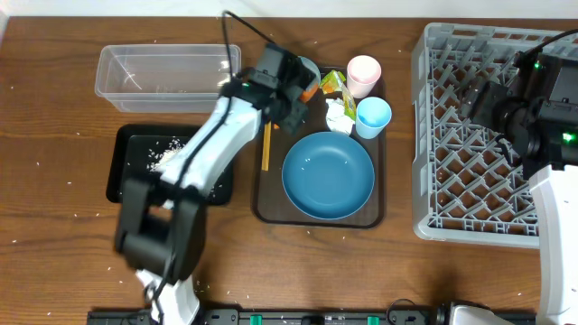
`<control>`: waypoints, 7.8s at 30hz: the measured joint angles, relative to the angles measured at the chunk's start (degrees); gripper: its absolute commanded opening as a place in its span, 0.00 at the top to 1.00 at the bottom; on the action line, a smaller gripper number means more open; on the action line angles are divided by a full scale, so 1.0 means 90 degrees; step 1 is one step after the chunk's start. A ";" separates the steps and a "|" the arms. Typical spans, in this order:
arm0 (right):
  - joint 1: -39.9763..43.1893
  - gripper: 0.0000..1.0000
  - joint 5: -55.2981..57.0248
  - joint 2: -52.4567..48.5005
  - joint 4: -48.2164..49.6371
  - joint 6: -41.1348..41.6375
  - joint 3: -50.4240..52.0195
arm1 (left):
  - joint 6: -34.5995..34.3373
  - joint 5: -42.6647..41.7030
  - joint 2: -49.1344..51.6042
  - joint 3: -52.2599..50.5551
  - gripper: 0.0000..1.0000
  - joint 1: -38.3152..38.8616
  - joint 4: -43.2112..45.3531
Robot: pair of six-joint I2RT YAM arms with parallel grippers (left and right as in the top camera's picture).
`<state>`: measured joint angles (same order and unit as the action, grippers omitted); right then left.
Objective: Sort waste into correct bins and load items into the dishwasher rack
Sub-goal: 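Carry the carrot left and lower it onto the black tray, then reach the left gripper to the yellow snack wrapper among the cups, then grasp the yellow snack wrapper with the left gripper and lift, then carry the wrapper left over the clear plastic bin, then open the left gripper to drop the wrapper into the clear bin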
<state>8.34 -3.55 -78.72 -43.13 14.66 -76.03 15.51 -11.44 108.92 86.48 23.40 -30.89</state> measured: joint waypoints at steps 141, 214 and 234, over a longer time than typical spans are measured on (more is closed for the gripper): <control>0.0000 0.12 -0.0024 -0.0002 -0.0306 0.0000 0.0002 | -0.2907 0.0651 0.3089 0.2123 0.77 0.1217 0.1156; 0.0000 0.12 0.0039 -0.0005 -0.0318 -0.0005 0.0002 | -0.0911 0.1819 0.1209 0.1290 0.94 -0.2365 0.1336; 0.0000 0.12 0.0039 -0.0005 -0.0323 -0.0005 0.0002 | 0.3453 0.1819 0.1209 0.1137 0.94 -0.2482 0.0306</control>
<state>8.34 -3.20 -78.76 -46.04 14.61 -76.01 46.59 4.93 119.81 96.71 1.06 -28.14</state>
